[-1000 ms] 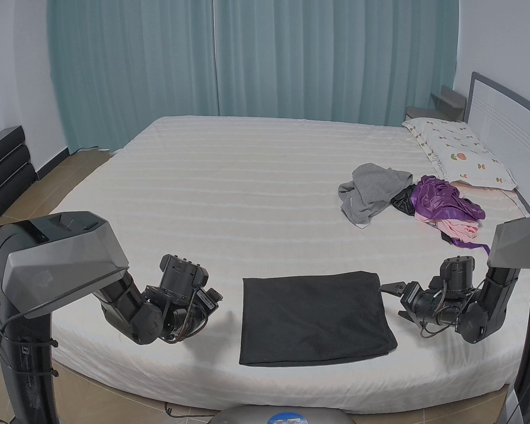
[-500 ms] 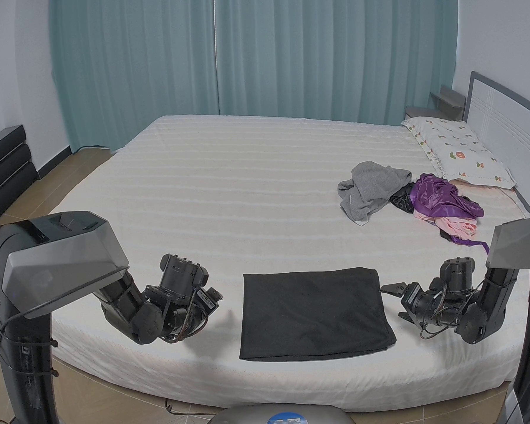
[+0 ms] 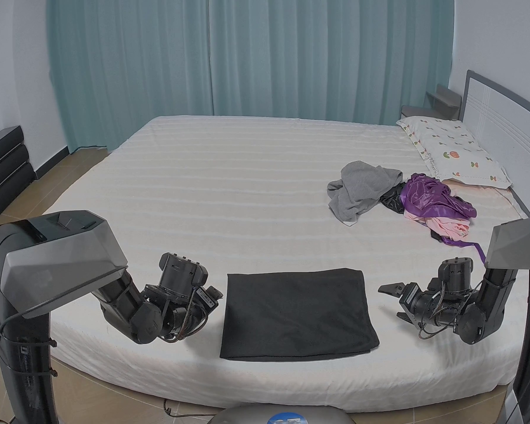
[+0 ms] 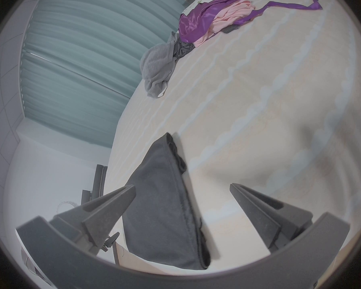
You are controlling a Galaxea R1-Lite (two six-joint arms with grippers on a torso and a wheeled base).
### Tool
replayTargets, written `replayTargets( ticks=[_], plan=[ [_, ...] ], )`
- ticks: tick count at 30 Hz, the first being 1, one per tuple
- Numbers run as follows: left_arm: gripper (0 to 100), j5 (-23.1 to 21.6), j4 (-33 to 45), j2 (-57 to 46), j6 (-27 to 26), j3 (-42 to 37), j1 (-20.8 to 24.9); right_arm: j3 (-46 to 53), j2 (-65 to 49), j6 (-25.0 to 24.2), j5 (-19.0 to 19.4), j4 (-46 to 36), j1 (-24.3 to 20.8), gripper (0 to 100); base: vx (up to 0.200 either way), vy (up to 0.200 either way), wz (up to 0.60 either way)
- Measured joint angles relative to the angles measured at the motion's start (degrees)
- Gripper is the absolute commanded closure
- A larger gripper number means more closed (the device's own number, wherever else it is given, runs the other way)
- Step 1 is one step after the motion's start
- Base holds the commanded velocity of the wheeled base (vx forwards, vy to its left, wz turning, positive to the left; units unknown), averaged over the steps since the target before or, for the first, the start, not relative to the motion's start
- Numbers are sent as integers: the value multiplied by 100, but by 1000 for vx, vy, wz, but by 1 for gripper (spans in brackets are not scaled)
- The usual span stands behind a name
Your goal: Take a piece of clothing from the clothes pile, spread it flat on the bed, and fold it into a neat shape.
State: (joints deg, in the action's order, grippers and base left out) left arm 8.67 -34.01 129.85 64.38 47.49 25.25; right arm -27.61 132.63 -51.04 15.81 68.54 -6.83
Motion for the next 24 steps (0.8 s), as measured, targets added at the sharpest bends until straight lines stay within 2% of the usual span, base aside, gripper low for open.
replayTargets(
  ticks=[8, 24],
  plan=[
    [0, 2, 0, -113, 11, -37, -17, -6, 0, 0, -7, 0, 0, 0, 0, -200, 0],
    [0, 50, -6, -224, -68, -37, -78, -9, 11, 0, -9, 2, -11, 0, 0, 0, 0]
  ],
)
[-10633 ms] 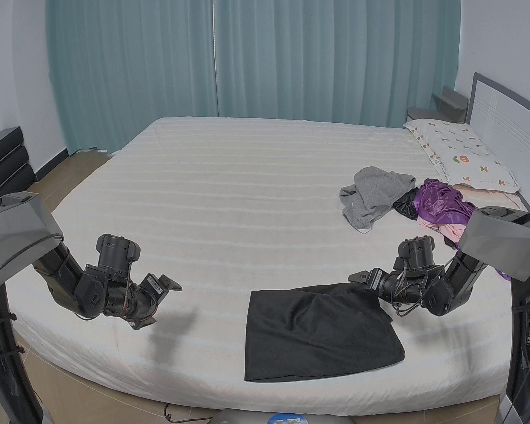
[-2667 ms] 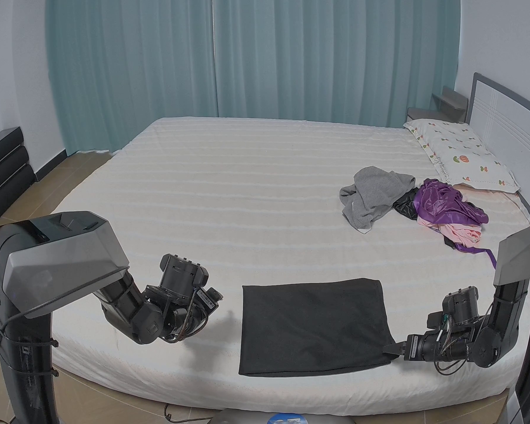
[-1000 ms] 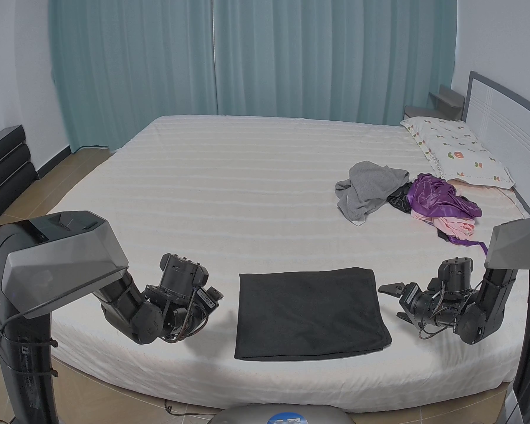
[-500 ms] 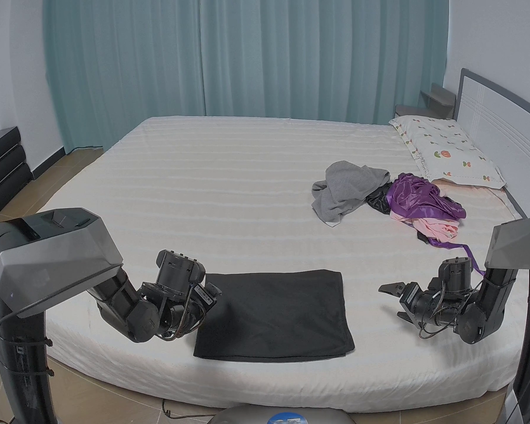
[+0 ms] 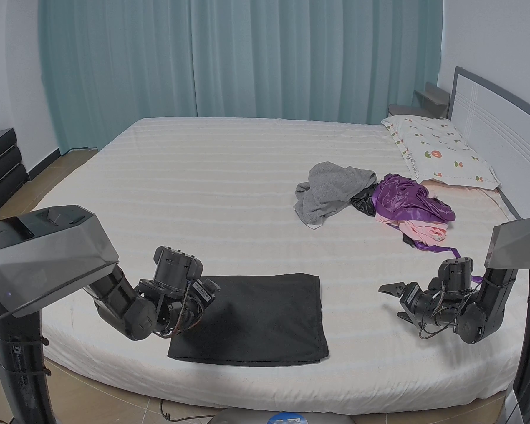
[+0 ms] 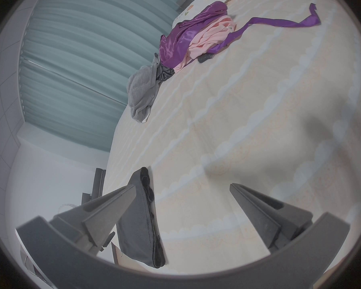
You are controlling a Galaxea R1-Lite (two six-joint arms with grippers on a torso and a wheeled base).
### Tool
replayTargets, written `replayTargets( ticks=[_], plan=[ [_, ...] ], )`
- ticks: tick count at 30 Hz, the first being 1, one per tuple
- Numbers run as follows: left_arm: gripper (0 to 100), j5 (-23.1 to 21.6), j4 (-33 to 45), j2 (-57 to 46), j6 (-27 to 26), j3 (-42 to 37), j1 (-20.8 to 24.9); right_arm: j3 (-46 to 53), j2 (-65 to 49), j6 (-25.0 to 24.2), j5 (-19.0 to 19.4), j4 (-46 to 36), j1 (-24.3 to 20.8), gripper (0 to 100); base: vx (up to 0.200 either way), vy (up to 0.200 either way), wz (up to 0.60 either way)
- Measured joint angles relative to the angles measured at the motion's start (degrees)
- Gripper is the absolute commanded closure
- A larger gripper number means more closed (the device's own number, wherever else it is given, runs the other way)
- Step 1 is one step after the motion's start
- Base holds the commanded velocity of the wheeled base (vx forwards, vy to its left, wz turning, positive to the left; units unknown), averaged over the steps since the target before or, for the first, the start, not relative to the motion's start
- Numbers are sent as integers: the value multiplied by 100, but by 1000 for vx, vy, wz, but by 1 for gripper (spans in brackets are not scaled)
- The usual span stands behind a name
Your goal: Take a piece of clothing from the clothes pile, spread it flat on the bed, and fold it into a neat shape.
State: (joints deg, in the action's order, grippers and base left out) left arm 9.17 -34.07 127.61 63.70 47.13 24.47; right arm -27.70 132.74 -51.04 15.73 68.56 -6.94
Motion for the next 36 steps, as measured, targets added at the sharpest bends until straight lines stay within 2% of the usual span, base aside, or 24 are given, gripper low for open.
replayTargets(
  ticks=[7, 12, 16, 29, 36],
  plan=[
    [0, -137, 0, -182, -222, -129, -184, 0, 2, 5, 0, -2, 0, 0, 0, 0, 0],
    [0, -778, -77, -280, -795, -345, -474, 5, 2, 6, -2, -2, 0, 0, 0, 0, 0],
    [0, -1040, -312, -280, -1276, -477, -750, 5, 2, 6, -2, -5, 0, 0, 0, 0, 0],
    [0, -1036, -945, 146, -1916, -664, -868, 2, 4, 6, -5, -2, -11, 0, 0, 0, 0],
    [0, -866, -1670, 430, -2109, -785, -844, 24, 30, 11, -10, 90, -22, 0, 0, 0, 0]
  ],
)
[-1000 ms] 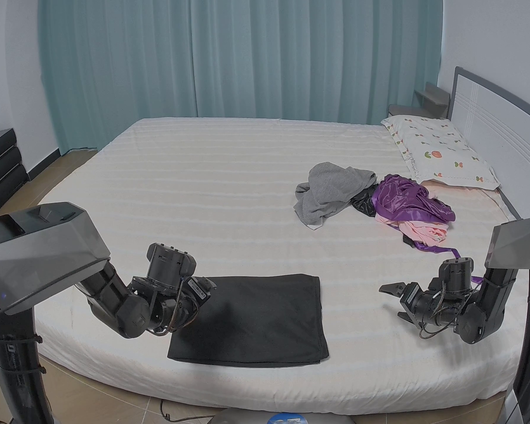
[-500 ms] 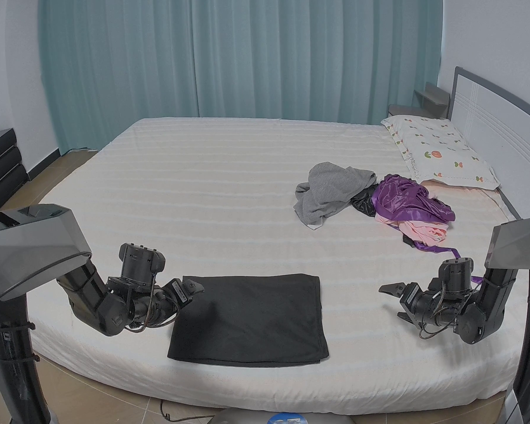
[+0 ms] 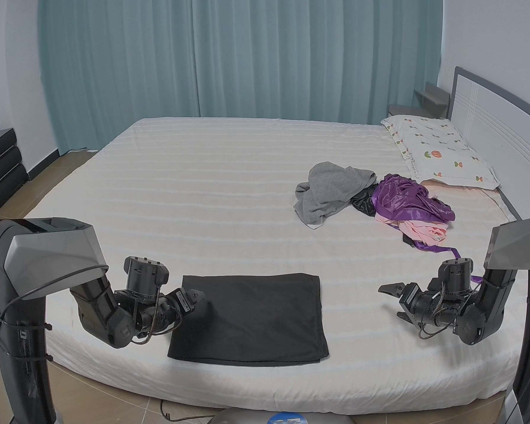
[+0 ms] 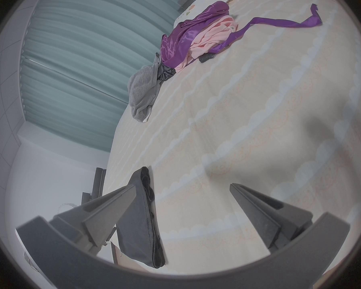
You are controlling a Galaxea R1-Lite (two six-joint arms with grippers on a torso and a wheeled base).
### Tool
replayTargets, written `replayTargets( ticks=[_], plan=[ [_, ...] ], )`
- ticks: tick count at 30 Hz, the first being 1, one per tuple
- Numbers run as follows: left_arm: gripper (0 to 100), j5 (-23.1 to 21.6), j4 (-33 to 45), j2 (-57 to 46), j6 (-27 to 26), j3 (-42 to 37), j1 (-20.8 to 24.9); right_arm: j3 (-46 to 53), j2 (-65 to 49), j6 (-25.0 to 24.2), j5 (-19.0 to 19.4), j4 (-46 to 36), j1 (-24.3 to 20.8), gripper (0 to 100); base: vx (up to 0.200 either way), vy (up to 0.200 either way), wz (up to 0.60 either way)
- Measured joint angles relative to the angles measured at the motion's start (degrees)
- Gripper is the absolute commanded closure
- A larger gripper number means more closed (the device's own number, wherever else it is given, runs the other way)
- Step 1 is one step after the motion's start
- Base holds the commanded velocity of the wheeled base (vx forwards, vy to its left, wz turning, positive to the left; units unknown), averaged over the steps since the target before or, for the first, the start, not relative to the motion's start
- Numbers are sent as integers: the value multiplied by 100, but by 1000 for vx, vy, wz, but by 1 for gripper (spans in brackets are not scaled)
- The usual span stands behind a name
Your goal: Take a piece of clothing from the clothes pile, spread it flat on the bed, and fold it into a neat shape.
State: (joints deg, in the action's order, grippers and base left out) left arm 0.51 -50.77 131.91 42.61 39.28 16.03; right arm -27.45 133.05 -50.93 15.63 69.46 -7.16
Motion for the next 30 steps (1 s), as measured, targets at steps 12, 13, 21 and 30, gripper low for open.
replayTargets(
  ticks=[12, 13, 21, 30],
  plan=[
    [0, 375, -493, 414, -194, 18, 127, 11, 35, 0, -9, 33, -9, 0, 0, 0, 0],
    [0, 384, -523, 446, -189, 27, 138, 12, 39, 5, -9, 30, -11, 0, 0, 0, 0],
    [100, 422, -618, 566, -144, 57, 168, 12, 46, 5, -11, 30, -11, 0, 0, 0, 0],
    [100, 536, -621, 585, 9, 74, 163, 12, 46, 5, -9, 30, -11, 0, 0, 0, 0]
  ],
)
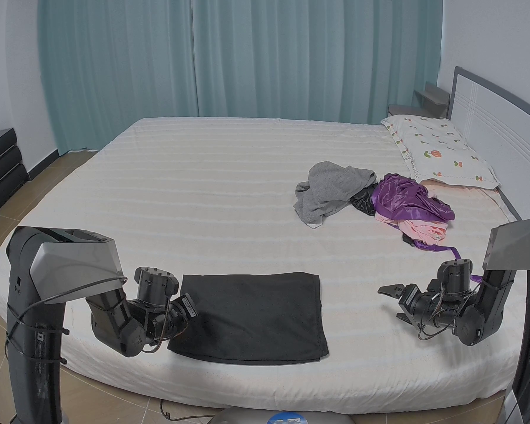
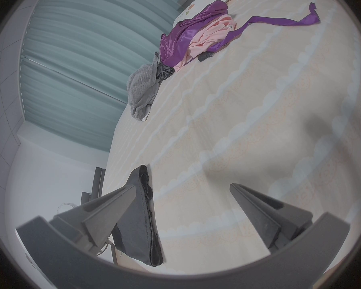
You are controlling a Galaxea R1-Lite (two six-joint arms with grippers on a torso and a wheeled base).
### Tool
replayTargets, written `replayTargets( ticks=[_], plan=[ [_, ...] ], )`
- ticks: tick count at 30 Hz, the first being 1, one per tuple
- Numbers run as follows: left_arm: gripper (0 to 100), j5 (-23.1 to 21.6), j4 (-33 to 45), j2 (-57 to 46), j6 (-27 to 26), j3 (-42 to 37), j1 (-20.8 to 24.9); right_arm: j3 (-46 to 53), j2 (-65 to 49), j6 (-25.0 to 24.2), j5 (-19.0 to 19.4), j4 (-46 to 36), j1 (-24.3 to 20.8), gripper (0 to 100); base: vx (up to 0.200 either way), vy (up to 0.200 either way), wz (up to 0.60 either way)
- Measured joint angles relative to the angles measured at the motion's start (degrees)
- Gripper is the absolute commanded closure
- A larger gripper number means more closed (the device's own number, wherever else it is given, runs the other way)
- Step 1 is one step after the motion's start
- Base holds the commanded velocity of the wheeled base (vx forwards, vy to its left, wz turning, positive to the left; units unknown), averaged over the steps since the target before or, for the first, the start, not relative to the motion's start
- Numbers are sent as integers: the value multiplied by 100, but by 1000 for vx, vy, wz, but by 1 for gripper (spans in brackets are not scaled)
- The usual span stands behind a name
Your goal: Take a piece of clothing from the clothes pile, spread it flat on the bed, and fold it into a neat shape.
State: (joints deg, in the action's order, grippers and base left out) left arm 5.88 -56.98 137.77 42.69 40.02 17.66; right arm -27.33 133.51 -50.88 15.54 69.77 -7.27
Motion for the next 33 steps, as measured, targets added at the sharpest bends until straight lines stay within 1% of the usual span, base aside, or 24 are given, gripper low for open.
replayTargets(
  ticks=[9, 33],
  plan=[
    [100, 9, 2, -17, 169, -2, 0, 5, 0, 0, 0, 0, 0, 0, 0, 0, 0],
    [100, 94, 145, -166, 215, -50, -6, 21, 1, 2, 0, 0, 2, 0, 0, 0, 0]
  ],
)
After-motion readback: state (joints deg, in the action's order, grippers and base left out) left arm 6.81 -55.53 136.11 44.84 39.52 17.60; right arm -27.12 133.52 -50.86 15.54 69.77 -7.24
